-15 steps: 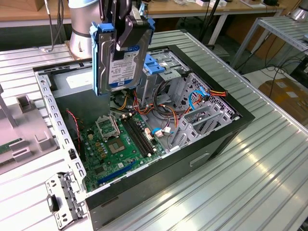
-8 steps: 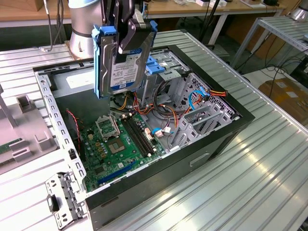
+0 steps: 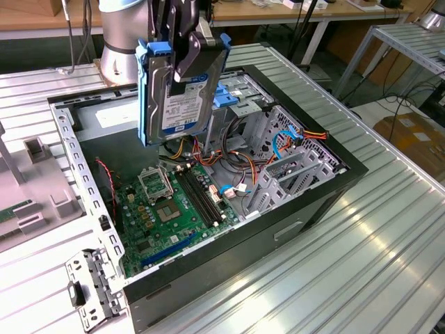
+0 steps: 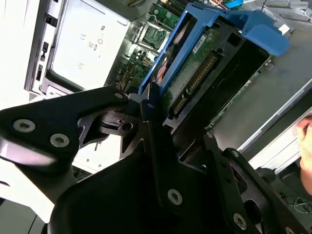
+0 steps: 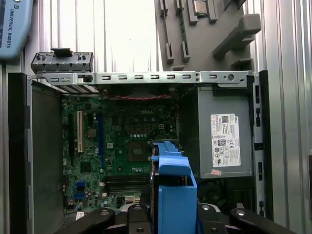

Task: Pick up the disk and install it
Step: 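Pick up the disk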

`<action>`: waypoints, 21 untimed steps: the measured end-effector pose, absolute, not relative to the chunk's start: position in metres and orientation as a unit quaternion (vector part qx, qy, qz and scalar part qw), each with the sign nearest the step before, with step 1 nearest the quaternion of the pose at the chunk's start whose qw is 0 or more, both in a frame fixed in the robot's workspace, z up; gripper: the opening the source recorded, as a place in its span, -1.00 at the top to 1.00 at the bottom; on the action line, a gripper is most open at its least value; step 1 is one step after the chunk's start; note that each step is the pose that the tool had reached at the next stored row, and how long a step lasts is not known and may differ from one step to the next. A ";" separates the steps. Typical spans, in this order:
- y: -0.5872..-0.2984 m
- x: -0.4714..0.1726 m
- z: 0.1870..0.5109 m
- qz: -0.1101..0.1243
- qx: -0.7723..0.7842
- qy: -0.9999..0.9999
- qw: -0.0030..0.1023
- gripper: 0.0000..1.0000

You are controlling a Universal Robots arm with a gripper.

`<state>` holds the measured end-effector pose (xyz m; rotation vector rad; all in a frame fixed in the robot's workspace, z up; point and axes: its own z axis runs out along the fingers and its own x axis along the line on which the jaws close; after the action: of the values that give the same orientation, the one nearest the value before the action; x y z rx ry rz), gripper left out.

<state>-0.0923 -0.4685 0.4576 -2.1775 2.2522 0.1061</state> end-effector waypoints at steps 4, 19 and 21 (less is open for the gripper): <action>-0.473 -0.092 0.457 0.034 -0.695 0.719 0.004 0.27; -0.493 -0.092 0.456 0.034 -0.695 0.719 0.003 0.27; -0.496 -0.092 0.456 0.034 -0.695 0.719 0.004 0.27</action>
<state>-0.0917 -0.4961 0.4560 -2.1775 2.2522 0.1061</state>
